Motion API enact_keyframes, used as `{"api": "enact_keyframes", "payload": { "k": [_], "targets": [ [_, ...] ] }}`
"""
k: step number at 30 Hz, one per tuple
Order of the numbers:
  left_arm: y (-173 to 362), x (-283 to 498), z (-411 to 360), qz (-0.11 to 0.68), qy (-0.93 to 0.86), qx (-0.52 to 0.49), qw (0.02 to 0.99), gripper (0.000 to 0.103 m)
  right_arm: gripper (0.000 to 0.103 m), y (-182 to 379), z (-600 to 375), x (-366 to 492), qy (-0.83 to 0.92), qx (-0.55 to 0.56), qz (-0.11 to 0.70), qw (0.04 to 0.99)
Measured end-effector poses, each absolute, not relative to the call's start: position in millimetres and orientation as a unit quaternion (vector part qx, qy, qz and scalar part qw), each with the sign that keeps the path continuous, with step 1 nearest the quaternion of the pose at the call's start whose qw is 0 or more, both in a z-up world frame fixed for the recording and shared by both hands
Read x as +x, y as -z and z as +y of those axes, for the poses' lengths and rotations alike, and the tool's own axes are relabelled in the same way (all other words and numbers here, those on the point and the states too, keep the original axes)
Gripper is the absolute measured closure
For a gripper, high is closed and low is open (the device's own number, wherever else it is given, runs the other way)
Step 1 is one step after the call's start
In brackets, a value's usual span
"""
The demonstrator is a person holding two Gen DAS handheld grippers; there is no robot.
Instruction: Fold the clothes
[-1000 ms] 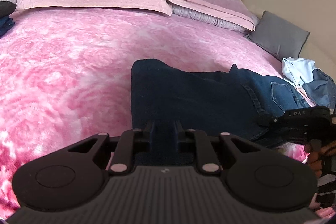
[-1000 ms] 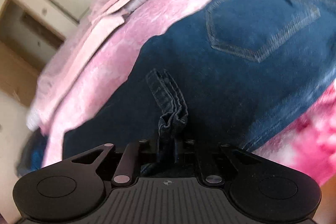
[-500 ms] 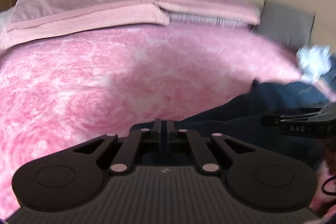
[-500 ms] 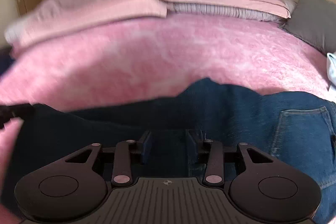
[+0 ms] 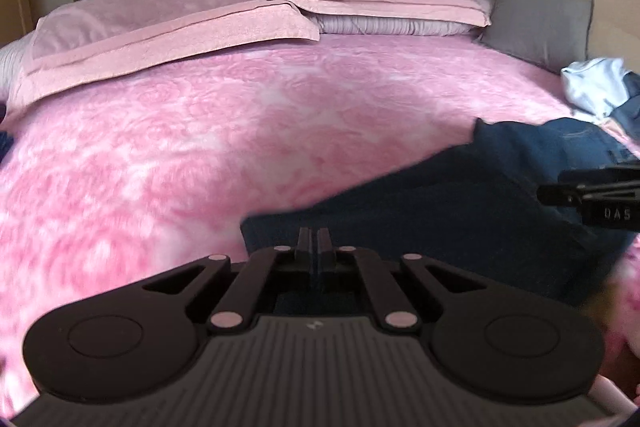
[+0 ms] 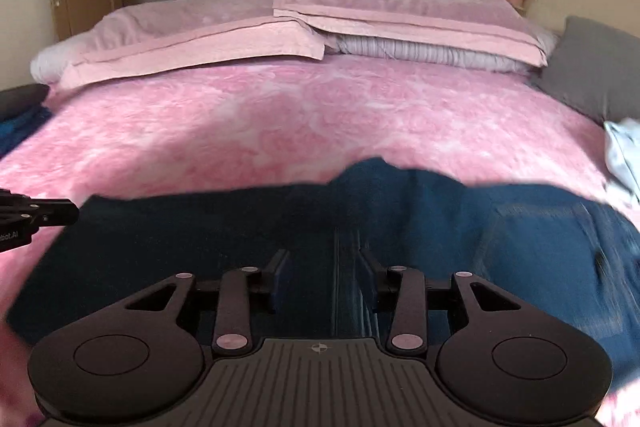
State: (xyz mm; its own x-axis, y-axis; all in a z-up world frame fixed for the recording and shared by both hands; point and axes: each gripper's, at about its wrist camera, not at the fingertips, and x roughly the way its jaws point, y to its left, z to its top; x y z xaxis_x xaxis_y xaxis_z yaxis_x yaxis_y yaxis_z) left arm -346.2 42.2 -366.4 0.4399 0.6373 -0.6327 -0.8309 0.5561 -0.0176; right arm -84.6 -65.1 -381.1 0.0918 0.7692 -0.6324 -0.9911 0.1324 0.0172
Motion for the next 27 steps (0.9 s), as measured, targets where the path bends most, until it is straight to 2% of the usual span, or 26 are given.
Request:
{"api": "enact_keyframes", "payload": {
  "k": [4,6,9,12,17,22,25,27],
  "targets": [
    [398,-349,32,0.318,-0.447,-0.197,0.812,0.101,0.063,408,-81,-92,-0.611,-0.263,0.278,0.692],
    [396,-345,31,0.325,-0.456,-0.191,0.806,0.101,0.063,414,-77,-96,-0.605,-0.283,0.254,0.699],
    [381,-339,21,0.331,-0.467,-0.169,0.802,0.102,0.063,393,-79,-93,-0.595,-0.272,0.275,0.705],
    [368,-344,5,0.313,-0.465,-0.178,0.809,0.101,0.063,380,-97,-97,-0.607,-0.254,0.262,0.706],
    [389,-337,-5,0.336,-0.485,-0.201,0.782,0.101,0.063,406,-100,-103,-0.602,-0.282,0.255,0.703],
    [365,-336,-25,0.344,-0.510,-0.209,0.761,0.099,0.063,376,-124,-87,-0.601,-0.208,0.319,0.703],
    [354,-334,-42,0.354,-0.521,-0.212,0.747,0.092,0.063,368,-144,-85,-0.583,-0.202,0.332,0.713],
    [348,-332,-56,0.355,-0.522,-0.210,0.747,0.083,0.063,366,-158,-84,-0.568,-0.205,0.344,0.719]
  ]
}}
